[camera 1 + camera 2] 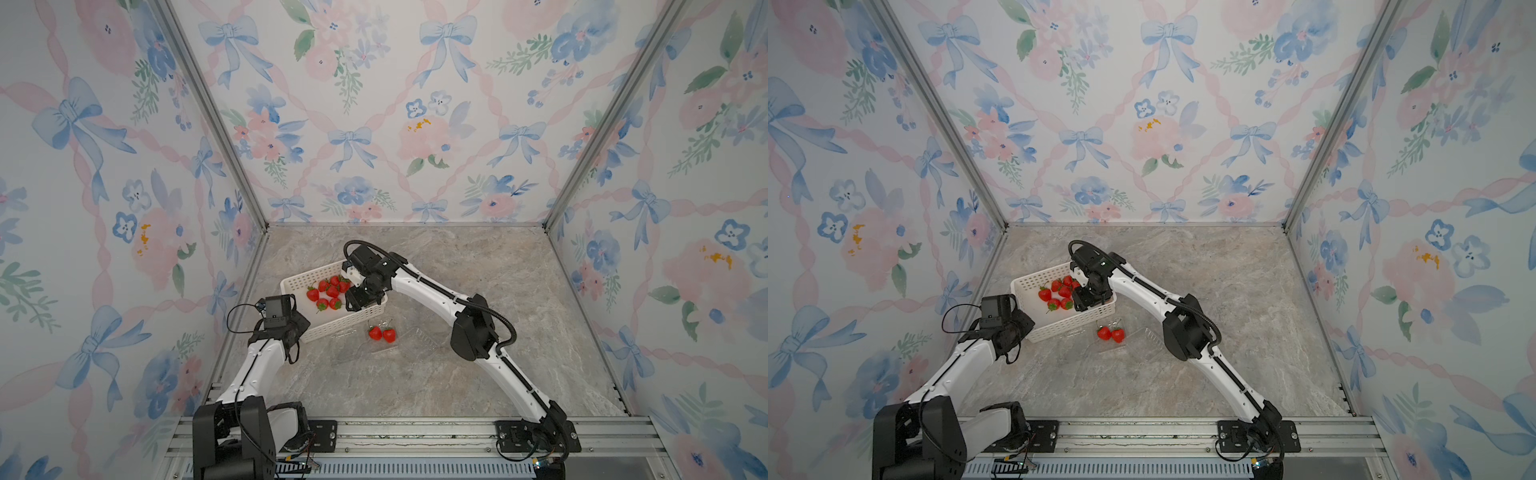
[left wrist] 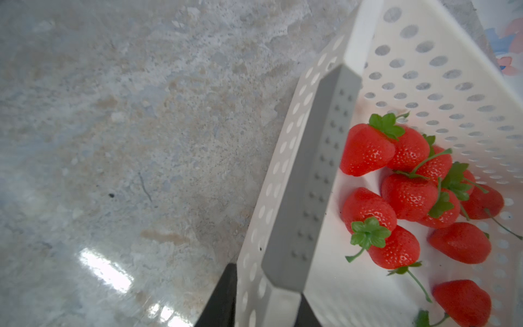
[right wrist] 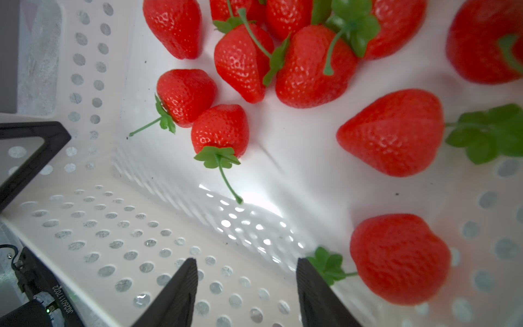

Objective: Pack strawberries into containers
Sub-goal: Move the basket to the center of the board.

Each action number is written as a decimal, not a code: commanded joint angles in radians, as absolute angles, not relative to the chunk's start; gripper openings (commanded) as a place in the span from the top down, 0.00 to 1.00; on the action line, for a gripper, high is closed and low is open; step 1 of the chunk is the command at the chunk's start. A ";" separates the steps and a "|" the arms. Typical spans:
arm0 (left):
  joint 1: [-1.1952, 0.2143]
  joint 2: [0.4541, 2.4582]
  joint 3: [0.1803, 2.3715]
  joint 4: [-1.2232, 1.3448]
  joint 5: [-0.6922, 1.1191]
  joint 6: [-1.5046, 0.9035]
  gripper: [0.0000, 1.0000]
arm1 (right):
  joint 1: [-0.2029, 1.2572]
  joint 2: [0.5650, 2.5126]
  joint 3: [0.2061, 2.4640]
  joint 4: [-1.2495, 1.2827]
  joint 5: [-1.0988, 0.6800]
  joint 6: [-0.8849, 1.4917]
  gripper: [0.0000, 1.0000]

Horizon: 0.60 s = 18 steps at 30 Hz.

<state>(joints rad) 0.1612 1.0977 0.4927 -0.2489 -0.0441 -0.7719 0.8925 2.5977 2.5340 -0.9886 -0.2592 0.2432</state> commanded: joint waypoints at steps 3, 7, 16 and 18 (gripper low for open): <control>0.178 1.048 0.439 -0.258 -0.008 -0.779 0.69 | 0.910 2.618 2.568 -0.951 -0.278 0.252 0.40; 0.177 1.034 0.432 -0.262 -0.001 -0.778 0.61 | 0.917 2.610 2.567 -0.911 -0.244 0.250 0.38; 0.178 0.960 0.449 -0.285 -0.049 -0.790 0.28 | 0.922 2.618 2.568 -0.834 -0.283 0.249 0.38; 0.178 0.939 0.462 -0.292 -0.072 -0.790 0.24 | 0.923 2.627 2.570 -0.814 -0.287 0.258 0.38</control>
